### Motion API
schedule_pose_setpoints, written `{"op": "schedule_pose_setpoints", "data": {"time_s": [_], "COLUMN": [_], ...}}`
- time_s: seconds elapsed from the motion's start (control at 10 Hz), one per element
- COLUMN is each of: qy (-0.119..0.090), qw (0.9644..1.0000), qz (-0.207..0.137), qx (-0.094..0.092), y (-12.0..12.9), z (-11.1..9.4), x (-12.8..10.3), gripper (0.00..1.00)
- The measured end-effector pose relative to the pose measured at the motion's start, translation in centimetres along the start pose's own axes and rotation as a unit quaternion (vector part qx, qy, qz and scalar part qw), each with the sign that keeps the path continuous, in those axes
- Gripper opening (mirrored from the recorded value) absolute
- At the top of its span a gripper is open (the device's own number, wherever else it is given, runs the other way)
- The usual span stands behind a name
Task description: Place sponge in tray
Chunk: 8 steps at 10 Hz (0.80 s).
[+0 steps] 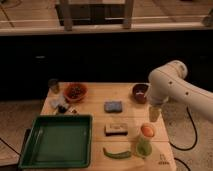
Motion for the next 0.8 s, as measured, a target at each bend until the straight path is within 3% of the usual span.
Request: {"op": "schedule_pose_setpoints", "data": {"time_s": [0.2, 0.5, 0.8], "qy": [0.000, 0.001, 0.002], "qw": [0.9999, 0.9994, 0.9987], "qz": [-0.012, -0.033, -0.050], "qx": [0.002, 0.005, 0.007], "y": [-0.5, -1.9, -3.1], "z": [0.4, 0.8, 1.2], "x": [-0.2, -2.9, -4.0], "gripper": [0.80, 0.80, 0.80]}}
